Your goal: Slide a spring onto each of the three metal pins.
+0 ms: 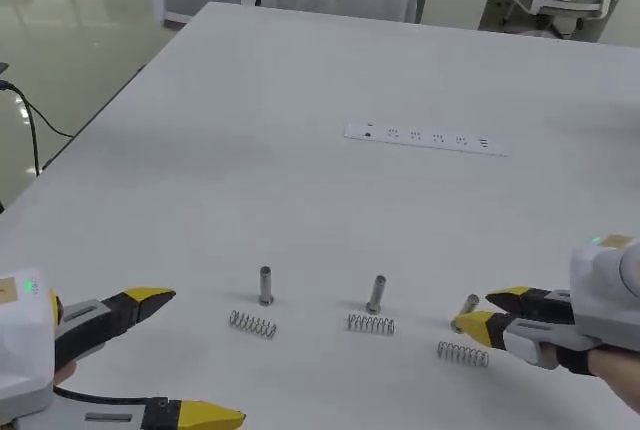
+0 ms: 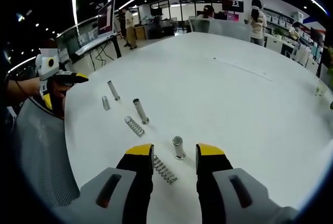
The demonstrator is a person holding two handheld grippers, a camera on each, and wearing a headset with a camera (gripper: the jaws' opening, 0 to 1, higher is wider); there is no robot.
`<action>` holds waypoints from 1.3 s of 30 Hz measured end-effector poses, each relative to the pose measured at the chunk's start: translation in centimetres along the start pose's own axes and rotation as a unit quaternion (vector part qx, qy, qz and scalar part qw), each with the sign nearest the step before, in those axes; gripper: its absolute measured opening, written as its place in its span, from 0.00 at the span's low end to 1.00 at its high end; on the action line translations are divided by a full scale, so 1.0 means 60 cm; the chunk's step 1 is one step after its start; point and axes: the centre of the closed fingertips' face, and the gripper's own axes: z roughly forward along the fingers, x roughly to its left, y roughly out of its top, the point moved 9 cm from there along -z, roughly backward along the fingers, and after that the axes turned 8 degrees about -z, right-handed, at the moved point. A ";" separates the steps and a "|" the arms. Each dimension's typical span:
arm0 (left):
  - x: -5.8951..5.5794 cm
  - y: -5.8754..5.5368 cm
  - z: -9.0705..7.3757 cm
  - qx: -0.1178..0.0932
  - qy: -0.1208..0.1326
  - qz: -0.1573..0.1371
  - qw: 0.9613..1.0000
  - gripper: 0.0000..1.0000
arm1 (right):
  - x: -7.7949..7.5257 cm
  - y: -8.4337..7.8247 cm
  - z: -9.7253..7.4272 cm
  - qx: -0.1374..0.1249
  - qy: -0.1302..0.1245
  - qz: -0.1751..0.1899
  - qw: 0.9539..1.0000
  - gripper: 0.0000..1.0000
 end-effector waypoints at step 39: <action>0.004 0.008 0.001 0.005 -0.003 0.002 1.000 0.93 | 0.018 -0.013 -0.022 0.075 0.045 -0.181 0.980 0.38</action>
